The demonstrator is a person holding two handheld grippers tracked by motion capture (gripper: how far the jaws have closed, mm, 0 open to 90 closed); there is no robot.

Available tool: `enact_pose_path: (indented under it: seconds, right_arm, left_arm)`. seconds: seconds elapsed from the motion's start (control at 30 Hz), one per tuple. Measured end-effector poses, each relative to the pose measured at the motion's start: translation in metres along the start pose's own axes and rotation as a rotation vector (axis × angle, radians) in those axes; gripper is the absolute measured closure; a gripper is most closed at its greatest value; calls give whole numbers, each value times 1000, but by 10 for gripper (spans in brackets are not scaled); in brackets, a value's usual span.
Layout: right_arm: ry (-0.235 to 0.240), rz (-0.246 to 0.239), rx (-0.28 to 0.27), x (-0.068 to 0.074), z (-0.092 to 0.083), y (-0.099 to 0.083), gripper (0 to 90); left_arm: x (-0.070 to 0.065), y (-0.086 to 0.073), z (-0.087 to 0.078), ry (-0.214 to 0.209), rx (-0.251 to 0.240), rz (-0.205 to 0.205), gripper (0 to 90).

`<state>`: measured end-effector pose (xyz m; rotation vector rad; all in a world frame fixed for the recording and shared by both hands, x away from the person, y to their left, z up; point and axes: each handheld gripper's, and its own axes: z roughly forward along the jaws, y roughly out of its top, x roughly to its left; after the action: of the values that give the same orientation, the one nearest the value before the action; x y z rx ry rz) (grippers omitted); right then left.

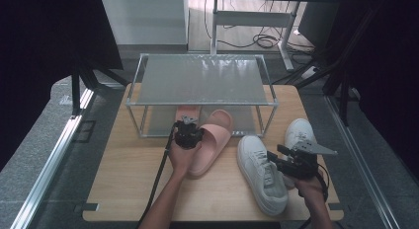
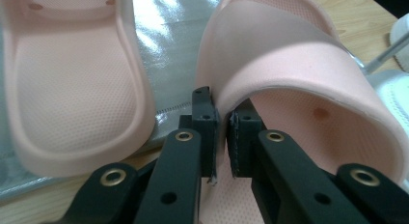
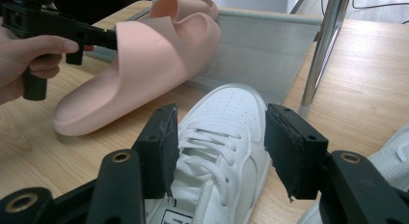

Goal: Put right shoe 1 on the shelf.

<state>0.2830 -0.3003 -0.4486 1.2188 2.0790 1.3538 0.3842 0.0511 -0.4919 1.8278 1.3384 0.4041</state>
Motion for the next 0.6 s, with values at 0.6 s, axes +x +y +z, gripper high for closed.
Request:
enact_pose_path:
  seconds: [0.6]
  right_arm:
    - [-2, 2, 9, 0, 2, -2, 468]
  left_arm:
    - [4, 0, 26, 22, -14, -34, 804]
